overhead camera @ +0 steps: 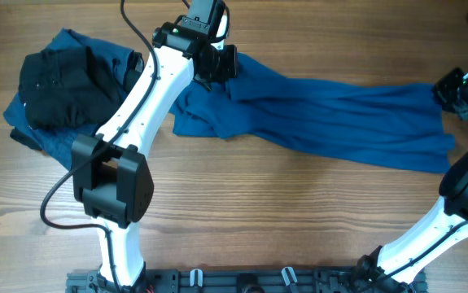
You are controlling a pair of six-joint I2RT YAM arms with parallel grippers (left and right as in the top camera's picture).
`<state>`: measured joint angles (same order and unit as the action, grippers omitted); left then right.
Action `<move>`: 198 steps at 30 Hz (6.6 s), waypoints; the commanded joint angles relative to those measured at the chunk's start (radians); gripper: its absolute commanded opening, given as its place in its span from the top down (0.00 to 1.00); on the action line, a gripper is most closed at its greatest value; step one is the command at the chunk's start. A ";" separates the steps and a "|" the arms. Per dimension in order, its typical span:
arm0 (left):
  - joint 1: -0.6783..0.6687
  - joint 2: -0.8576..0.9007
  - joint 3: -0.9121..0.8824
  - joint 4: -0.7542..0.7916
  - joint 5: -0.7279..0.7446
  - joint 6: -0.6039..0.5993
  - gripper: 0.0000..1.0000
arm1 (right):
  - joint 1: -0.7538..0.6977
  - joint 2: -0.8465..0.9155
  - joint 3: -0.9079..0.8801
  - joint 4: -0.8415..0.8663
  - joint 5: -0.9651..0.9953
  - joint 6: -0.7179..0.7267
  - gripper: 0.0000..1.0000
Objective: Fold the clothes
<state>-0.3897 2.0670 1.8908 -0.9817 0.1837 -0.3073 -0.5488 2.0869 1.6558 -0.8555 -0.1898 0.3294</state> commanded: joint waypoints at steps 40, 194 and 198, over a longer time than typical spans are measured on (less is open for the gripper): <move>0.138 -0.027 0.008 -0.166 0.015 0.077 0.18 | -0.070 -0.030 0.005 -0.155 0.083 -0.063 0.13; 0.142 -0.378 -0.756 0.563 0.116 -0.169 0.00 | 0.582 -0.525 -0.365 0.349 -0.657 -0.125 0.96; 0.186 -0.177 -0.752 0.702 0.278 -0.165 0.00 | 0.584 -0.540 -0.366 0.171 -0.631 -0.206 0.96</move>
<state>-0.2424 1.7702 1.1507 -0.3290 0.3317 -0.4664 0.0311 1.5562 1.2861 -0.6262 -0.8299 0.2089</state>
